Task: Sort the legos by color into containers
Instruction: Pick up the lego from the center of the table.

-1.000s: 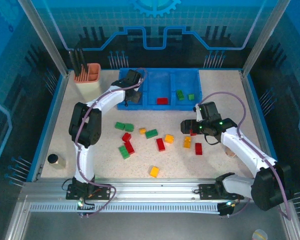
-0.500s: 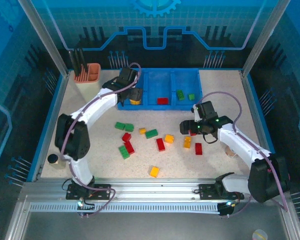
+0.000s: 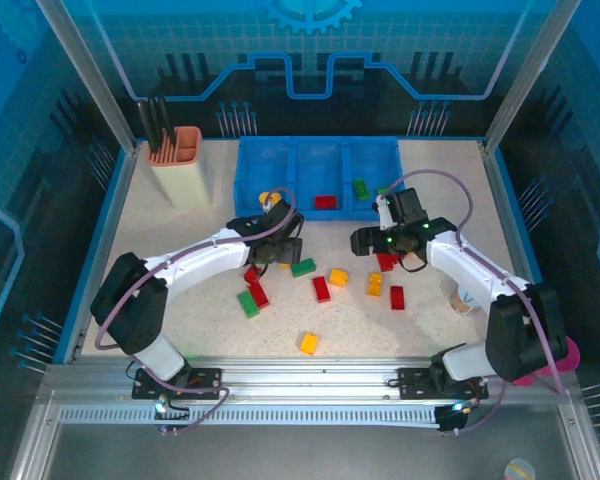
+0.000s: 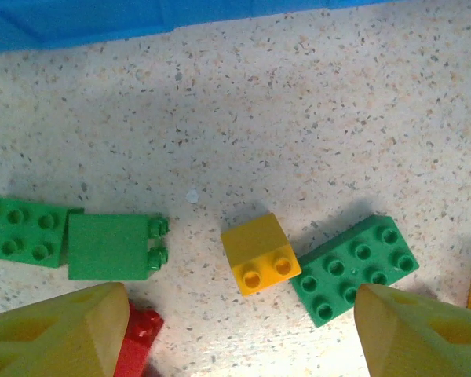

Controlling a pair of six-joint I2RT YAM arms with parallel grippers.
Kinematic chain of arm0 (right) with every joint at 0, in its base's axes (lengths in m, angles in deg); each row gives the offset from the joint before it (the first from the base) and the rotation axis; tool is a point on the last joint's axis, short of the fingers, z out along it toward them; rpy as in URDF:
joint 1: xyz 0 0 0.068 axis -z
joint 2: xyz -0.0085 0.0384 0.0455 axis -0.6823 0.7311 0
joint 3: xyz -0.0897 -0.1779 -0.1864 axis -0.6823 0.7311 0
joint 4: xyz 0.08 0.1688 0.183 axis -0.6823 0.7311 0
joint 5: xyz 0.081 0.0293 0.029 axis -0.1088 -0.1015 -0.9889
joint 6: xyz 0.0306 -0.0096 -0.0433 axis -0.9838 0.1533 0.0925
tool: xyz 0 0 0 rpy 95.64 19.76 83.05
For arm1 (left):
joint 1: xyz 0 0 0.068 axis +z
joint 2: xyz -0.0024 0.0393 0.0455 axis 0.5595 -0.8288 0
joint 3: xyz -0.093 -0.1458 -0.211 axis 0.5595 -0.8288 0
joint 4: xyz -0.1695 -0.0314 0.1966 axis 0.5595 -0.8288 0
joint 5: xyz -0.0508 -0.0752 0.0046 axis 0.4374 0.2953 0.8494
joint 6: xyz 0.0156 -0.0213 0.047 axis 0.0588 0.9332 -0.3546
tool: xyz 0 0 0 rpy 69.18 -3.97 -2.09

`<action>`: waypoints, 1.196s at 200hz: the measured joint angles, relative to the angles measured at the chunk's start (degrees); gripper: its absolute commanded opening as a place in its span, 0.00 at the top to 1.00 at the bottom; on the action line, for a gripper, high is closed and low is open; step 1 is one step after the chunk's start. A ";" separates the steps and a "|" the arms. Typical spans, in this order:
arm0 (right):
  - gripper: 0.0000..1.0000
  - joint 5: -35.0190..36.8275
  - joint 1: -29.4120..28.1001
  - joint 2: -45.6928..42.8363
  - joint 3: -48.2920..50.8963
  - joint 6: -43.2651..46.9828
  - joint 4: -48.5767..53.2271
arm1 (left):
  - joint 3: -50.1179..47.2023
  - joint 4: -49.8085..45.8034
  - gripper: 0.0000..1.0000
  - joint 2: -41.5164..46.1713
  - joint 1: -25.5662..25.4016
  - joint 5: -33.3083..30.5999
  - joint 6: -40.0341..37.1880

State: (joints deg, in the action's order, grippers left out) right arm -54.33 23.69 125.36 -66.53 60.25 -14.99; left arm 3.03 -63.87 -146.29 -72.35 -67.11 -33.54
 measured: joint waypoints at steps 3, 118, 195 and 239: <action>0.09 -0.15 0.00 0.20 -0.11 0.13 -0.04 | -0.02 0.07 0.23 -0.07 0.00 0.00 0.59; 0.07 -1.79 -1.36 0.68 -1.18 2.12 -2.01 | -0.04 4.17 0.34 -8.48 -0.09 2.80 8.35; 0.07 -1.29 -1.40 0.68 -1.18 2.78 -1.97 | 0.11 7.15 0.54 -12.66 -0.11 4.26 10.21; 0.07 -0.66 -1.42 0.68 -1.18 3.21 -1.95 | 0.57 7.85 0.67 -12.96 -0.11 4.83 10.56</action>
State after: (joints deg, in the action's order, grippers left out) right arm -54.99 22.27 126.04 -67.71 63.47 -16.93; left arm 3.60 -56.03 -159.25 -72.46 -62.28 -22.98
